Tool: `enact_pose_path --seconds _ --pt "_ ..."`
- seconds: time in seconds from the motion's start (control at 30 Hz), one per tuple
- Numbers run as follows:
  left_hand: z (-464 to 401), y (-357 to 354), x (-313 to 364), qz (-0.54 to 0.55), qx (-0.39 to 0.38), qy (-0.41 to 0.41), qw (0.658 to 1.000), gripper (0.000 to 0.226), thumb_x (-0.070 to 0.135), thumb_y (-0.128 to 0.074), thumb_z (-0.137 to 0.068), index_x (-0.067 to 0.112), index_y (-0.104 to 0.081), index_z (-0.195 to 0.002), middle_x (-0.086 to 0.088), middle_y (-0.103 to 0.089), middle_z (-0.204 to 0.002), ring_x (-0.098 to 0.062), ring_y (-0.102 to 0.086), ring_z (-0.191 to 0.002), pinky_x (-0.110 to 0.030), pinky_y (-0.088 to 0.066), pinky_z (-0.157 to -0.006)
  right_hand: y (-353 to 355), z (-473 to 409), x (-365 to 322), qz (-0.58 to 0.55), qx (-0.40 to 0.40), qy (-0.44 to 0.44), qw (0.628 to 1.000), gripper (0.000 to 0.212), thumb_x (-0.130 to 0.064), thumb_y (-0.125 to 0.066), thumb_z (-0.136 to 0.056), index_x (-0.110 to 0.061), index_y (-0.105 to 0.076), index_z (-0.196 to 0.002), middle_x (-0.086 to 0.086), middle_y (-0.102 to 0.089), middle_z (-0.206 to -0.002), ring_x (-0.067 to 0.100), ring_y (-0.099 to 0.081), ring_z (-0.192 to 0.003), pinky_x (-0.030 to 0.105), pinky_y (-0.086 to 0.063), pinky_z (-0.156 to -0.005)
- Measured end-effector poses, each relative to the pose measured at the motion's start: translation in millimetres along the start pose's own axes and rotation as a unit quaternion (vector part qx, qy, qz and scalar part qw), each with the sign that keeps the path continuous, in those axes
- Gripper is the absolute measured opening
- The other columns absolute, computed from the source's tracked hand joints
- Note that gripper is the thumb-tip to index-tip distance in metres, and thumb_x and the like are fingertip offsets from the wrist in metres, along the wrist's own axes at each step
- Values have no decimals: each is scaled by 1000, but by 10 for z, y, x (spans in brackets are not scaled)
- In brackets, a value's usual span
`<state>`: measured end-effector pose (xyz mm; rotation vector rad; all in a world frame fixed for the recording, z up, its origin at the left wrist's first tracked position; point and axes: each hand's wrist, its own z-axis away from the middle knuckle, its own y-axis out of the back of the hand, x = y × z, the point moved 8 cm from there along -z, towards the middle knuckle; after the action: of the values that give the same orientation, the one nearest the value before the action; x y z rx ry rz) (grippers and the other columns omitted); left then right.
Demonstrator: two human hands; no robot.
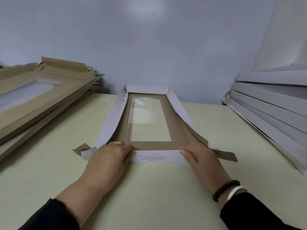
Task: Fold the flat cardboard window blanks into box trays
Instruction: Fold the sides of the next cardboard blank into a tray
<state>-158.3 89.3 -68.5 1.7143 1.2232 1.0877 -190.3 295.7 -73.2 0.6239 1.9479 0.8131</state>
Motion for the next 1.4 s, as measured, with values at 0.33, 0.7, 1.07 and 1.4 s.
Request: enact_pose_path --seconds 0.33,0.7,1.07,1.4 --pt "-69 -351 -8 -114 -119 5 986 122 76 40 -40 34 -12 -142 11 -25 -144 -11 -22 -134 -26 -18 -107 -149 -111 105 156 -23 -28 987 33 -23 -37 -98 -24 -58 -123 0 -54 -122 14 -37 -115 28 -35 -96" --pt "-94 -285 -28 7 -75 -24 997 45 51 -34 -94 40 -33 -138 17 -32 -143 -4 -25 -133 -21 -13 -104 -267 -49 96 94 -97 0 991 44 -29 -42 -97 -23 -35 -141 -9 -32 -148 5 -16 -140 17 -11 -109" --pt "44 8 14 170 -56 -22 984 29 46 -52 -89 24 -72 -87 11 -68 -98 -5 -59 -88 -25 -45 -80 -21 95 -136 44 -34 27 998 26 -34 -67 -78 -19 -49 -67 -2 -70 -92 14 -62 -87 33 -48 -76" --pt "66 -78 60 61 -96 -17 993 54 52 -63 -78 33 -50 -127 11 -45 -101 -8 -38 -98 -19 -32 -80 -97 132 -244 94 -59 46 993 29 -50 -62 -77 -32 -53 -98 -22 -48 -93 4 -48 -93 19 -36 -76"
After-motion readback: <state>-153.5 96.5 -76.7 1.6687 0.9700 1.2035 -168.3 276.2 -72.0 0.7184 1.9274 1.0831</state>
